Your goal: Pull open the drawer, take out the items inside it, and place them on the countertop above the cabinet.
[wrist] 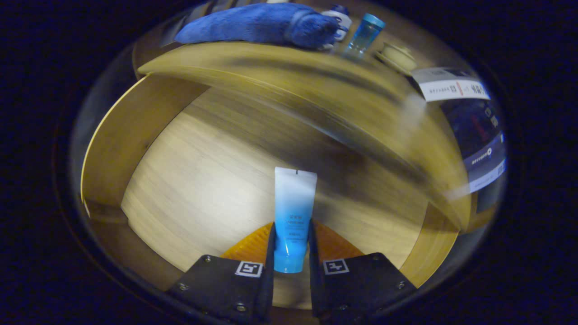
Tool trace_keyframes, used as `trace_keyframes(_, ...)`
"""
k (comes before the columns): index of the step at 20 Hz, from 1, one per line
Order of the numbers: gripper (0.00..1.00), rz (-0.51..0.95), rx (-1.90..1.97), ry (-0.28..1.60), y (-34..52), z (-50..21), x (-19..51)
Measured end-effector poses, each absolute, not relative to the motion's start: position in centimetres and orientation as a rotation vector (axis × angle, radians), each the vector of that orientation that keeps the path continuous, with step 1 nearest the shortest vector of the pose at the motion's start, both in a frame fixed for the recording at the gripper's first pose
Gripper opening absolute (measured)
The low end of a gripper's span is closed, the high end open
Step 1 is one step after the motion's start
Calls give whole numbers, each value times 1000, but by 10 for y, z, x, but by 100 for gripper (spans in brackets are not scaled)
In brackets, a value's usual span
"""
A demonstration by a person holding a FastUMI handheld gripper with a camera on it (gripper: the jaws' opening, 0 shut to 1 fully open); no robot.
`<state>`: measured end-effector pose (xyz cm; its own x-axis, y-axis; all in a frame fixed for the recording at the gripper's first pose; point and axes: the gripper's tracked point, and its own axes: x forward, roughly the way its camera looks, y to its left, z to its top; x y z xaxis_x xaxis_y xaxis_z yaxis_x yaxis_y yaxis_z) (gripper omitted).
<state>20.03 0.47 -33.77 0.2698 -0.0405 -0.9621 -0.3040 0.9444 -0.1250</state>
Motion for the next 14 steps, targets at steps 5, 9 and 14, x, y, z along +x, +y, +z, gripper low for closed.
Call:
trace_keyframes(5,34,285,-257,1275,19,-316,188)
trace_keyframes(9,34,341,-234,1204,32,-288,181)
trace_keyframes(14,34,317,-163,1017,34,-231,205)
